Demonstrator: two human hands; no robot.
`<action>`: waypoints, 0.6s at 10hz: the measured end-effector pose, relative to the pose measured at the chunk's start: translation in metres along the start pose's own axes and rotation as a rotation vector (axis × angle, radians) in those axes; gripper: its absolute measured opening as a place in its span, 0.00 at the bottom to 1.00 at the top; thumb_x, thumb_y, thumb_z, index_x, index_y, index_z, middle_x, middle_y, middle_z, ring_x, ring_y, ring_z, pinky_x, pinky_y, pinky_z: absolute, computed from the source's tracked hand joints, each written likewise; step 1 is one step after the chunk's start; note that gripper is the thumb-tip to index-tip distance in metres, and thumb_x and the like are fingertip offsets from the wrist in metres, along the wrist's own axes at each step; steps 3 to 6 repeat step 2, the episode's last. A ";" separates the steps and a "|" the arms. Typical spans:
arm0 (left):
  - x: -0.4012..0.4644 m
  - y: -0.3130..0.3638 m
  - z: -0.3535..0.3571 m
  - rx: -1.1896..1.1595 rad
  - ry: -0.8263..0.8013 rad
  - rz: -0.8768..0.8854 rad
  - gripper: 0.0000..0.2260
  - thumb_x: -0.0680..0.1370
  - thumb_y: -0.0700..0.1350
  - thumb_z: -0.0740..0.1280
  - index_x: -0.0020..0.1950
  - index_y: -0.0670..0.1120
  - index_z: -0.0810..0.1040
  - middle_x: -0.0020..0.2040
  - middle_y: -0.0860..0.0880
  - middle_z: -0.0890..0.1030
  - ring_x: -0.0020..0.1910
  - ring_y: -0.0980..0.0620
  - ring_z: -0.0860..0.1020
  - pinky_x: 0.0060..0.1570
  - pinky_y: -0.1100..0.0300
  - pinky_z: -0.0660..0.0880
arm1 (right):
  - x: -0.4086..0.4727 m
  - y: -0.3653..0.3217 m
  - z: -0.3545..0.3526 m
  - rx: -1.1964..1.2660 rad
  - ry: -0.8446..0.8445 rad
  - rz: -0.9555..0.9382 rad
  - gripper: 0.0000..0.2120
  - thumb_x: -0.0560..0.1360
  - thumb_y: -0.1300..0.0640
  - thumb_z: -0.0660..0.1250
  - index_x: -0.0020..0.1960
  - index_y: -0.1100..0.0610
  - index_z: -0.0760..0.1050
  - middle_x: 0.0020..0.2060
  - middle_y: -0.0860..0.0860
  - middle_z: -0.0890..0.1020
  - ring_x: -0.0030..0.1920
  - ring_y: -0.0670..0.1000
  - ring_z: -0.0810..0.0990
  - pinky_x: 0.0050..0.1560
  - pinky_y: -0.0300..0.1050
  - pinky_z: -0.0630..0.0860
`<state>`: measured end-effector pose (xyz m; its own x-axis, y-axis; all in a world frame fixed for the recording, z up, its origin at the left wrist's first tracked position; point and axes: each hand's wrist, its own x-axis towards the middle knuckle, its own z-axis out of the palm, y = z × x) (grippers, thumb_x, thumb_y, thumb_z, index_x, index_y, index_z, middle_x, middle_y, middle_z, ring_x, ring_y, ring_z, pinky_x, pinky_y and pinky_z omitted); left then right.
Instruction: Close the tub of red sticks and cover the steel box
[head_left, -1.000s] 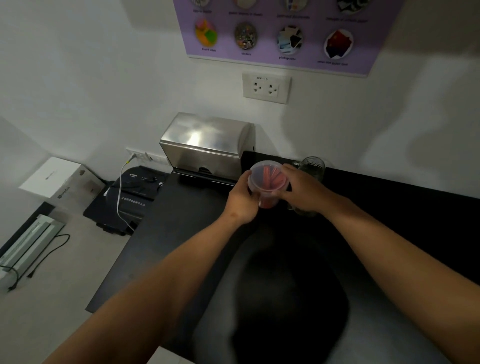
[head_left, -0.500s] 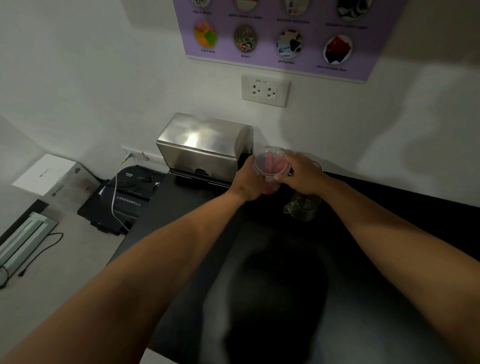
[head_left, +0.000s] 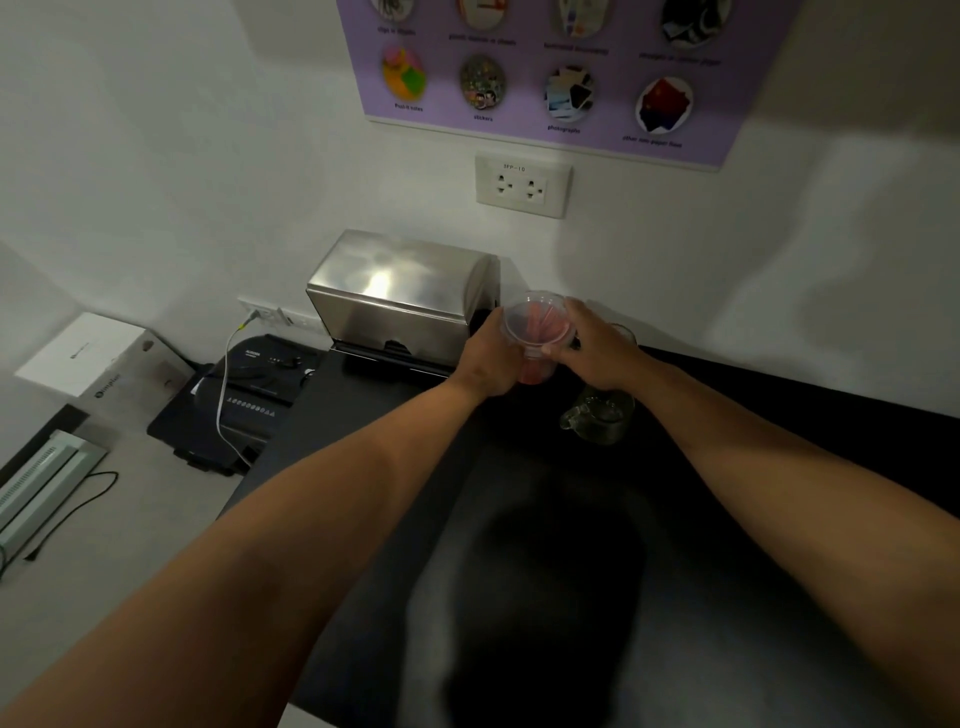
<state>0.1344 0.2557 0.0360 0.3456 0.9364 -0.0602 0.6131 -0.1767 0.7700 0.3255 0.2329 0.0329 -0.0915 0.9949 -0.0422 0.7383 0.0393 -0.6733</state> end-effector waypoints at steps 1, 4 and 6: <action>-0.010 0.004 -0.006 -0.064 -0.025 -0.088 0.16 0.84 0.40 0.67 0.70 0.36 0.71 0.66 0.38 0.81 0.64 0.38 0.81 0.68 0.42 0.75 | -0.008 -0.009 -0.001 0.012 0.041 0.016 0.32 0.81 0.52 0.70 0.79 0.55 0.60 0.73 0.54 0.71 0.66 0.53 0.74 0.55 0.33 0.68; -0.020 0.005 -0.011 -0.098 -0.036 -0.122 0.21 0.84 0.43 0.68 0.75 0.40 0.69 0.70 0.41 0.80 0.67 0.40 0.80 0.64 0.51 0.76 | -0.012 -0.023 -0.002 0.001 0.060 0.020 0.34 0.83 0.49 0.67 0.82 0.56 0.56 0.80 0.55 0.65 0.75 0.56 0.69 0.66 0.40 0.62; -0.020 0.005 -0.011 -0.098 -0.036 -0.122 0.21 0.84 0.43 0.68 0.75 0.40 0.69 0.70 0.41 0.80 0.67 0.40 0.80 0.64 0.51 0.76 | -0.012 -0.023 -0.002 0.001 0.060 0.020 0.34 0.83 0.49 0.67 0.82 0.56 0.56 0.80 0.55 0.65 0.75 0.56 0.69 0.66 0.40 0.62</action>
